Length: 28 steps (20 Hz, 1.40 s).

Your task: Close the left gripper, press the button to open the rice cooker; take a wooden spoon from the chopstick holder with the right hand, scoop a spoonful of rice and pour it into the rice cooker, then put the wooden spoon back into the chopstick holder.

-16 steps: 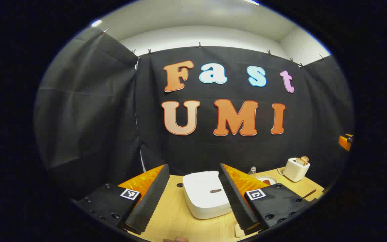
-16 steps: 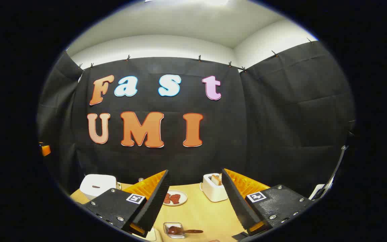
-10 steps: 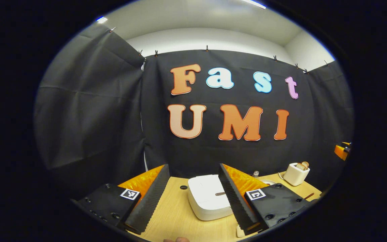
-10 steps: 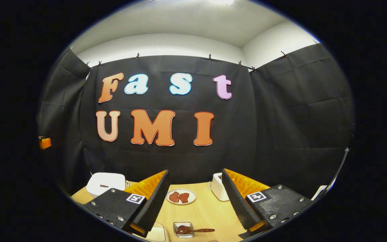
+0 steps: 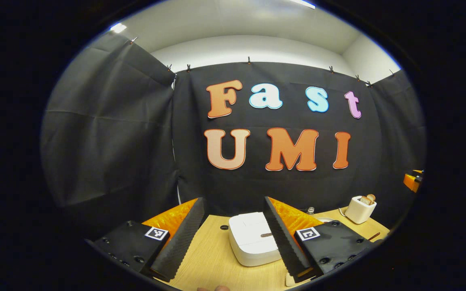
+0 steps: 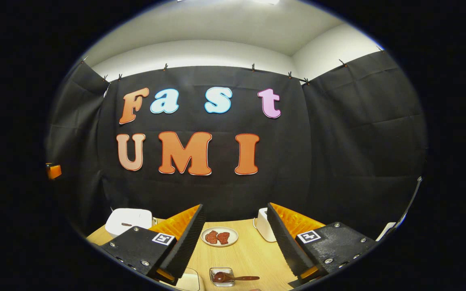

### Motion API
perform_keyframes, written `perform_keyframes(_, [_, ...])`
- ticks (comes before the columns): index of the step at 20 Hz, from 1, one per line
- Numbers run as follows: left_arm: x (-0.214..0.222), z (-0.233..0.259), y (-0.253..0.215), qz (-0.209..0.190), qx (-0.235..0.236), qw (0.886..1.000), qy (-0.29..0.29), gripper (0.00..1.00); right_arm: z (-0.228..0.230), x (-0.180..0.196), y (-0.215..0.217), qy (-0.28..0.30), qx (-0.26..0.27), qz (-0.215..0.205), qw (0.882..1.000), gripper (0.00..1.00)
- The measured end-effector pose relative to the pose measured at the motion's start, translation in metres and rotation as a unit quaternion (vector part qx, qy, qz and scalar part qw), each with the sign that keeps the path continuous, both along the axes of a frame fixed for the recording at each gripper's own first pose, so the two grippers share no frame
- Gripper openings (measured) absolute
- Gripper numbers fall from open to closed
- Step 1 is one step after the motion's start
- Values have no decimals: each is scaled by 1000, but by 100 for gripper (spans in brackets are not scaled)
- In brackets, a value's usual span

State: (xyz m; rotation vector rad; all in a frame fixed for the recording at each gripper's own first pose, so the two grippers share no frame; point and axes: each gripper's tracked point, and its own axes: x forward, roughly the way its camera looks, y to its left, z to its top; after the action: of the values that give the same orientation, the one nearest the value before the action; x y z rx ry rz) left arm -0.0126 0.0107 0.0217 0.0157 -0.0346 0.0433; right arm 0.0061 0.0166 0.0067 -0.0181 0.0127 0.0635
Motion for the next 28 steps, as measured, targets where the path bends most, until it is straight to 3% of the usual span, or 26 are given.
perform_keyframes(11, [-4, -3, -6, -14, 7, 1000, 10, 100, 2, -3, 6, 1, -8, 12, 1000, 94])
perform_keyframes(20, [4, -6, -6, -11, -4, 1000, 10, 8, 4, -9, -4, 1, -11, 4, 1000, 94])
perform_keyframes(28, [52, -33, -28, -28, 0, 999, 26, 5, 9, -14, -14, 0, -18, -6, 1000, 94])
